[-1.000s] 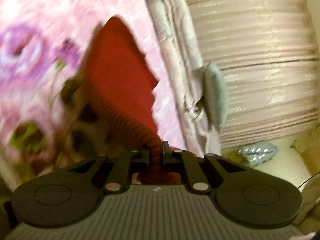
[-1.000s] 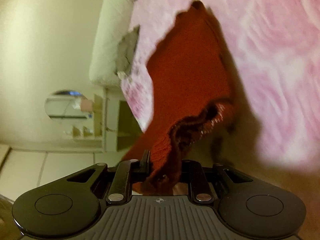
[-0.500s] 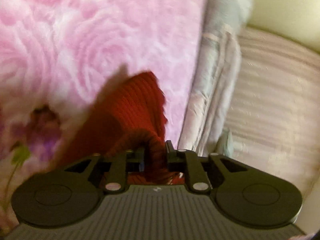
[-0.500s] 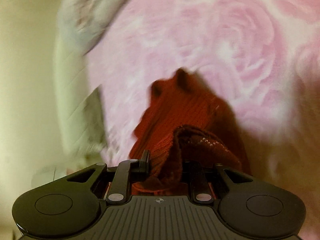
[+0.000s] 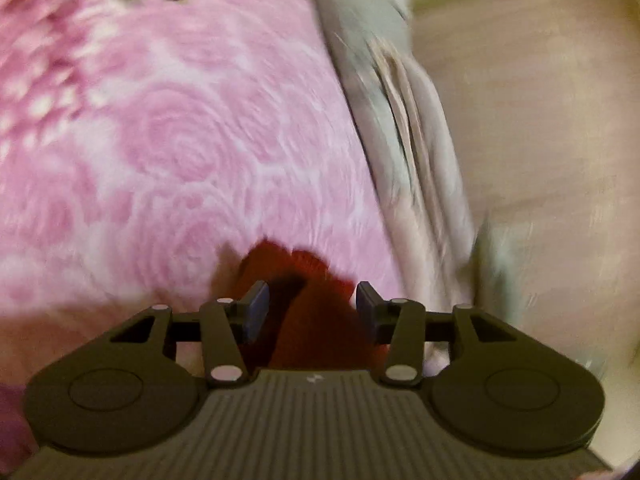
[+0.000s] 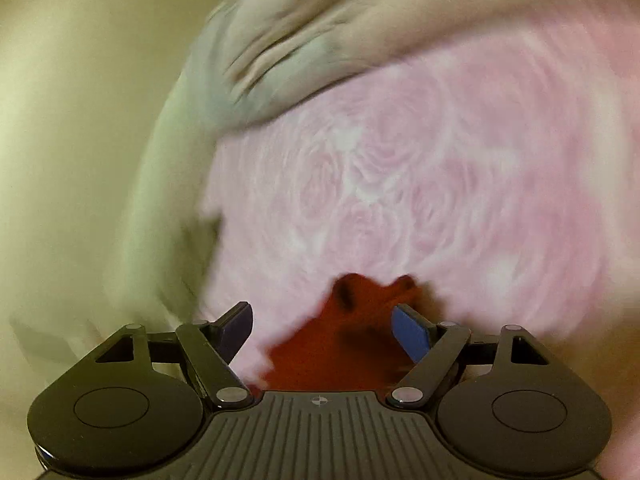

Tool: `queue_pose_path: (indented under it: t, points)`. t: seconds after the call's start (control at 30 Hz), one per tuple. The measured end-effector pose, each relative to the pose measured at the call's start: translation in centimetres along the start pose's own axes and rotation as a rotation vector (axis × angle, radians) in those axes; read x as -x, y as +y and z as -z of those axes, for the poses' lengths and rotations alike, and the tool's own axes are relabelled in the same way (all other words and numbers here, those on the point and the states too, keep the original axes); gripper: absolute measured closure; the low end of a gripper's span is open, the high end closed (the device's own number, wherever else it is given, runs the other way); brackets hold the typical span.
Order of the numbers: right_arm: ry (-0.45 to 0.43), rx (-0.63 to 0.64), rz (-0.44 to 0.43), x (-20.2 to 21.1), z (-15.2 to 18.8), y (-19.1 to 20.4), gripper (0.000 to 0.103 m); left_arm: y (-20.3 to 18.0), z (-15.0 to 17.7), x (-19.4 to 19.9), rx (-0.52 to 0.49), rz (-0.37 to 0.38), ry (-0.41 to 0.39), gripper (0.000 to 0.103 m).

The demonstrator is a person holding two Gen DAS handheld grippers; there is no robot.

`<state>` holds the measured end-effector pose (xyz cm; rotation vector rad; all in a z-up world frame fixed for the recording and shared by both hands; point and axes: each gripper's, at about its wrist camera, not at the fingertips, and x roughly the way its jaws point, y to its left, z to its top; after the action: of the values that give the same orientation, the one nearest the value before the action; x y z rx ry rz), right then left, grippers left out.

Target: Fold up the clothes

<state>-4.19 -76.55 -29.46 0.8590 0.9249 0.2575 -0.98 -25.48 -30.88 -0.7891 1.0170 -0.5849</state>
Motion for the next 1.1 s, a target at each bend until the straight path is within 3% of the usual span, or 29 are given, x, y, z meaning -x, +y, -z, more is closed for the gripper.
queue_pose_path:
  t: [0.13, 0.23, 0.3, 0.33, 0.37, 0.4, 0.47, 0.57, 0.67, 0.73, 0.83, 0.9, 0.93, 0.97, 1.03, 1.1]
  points:
    - [0.139, 0.289, 0.055, -1.1, 2.0, 0.5, 0.024, -1.2, 1.2, -1.8, -0.220, -0.035, 0.067, 0.060]
    - [0.177, 0.346, 0.073, -2.6, 3.0, -0.2, 0.024, -0.9, 1.4, -2.9, -0.241, -0.043, 0.081, 0.060]
    - [0.180, 0.326, 0.075, -3.4, 3.1, -0.9, 0.029, -0.8, 1.5, -3.6, -0.235, -0.033, 0.088, 0.066]
    - [0.184, 0.314, 0.067, -3.5, 3.1, -1.0, 0.048, -0.8, 1.5, -3.9, -0.235, -0.023, 0.090, 0.069]
    - [0.192, 0.308, 0.061, -3.6, 3.2, -0.9, 0.071, -1.0, 1.6, -4.1, -0.235, -0.011, 0.095, 0.085]
    - [0.195, 0.308, 0.057, -3.7, 3.4, -0.8, 0.074, -1.1, 1.6, -4.1, -0.232, 0.005, 0.098, 0.096]
    - [0.169, 0.330, 0.058, -3.3, 3.4, -0.4, 0.083, -1.2, 1.6, -4.1, -0.222, 0.031, 0.087, 0.096]
    - [0.103, 0.345, 0.056, -2.0, 2.8, 0.3, 0.086, -1.3, 1.1, -3.1, -0.197, 0.041, 0.013, 0.097]
    - [0.021, 0.332, 0.046, -1.1, 1.7, 0.8, 0.086, -1.3, 0.5, -2.3, -0.168, 0.036, -0.053, 0.097]
    - [0.016, 0.327, 0.066, -1.8, 1.1, 1.1, 0.086, -0.7, 0.3, -3.4, -0.134, -0.027, -0.037, 0.097]
    - [0.085, 0.305, 0.154, -4.9, 1.0, 0.5, 0.086, 0.8, 0.4, -5.8, -0.067, -0.114, 0.019, 0.096]
    - [0.098, 0.285, 0.187, -5.9, 1.0, 0.2, 0.083, 1.1, 0.3, -6.1, -0.020, -0.102, 0.015, 0.095]
    - [0.085, 0.286, 0.190, -5.7, 1.0, 0.4, 0.066, 1.1, 0.3, -6.1, -0.016, -0.098, 0.013, 0.095]
    - [0.063, 0.299, 0.198, -5.2, 1.0, 0.7, 0.043, 1.1, 0.3, -6.0, -0.015, -0.093, 0.014, 0.095]
    - [0.026, 0.328, 0.207, -4.2, 0.9, 1.4, 0.031, 1.2, 0.3, -5.9, -0.008, -0.083, 0.017, 0.094]
    - [0.015, 0.367, 0.179, -3.7, 0.5, 1.8, 0.031, 1.4, 0.3, -5.9, -0.005, -0.075, 0.019, 0.094]
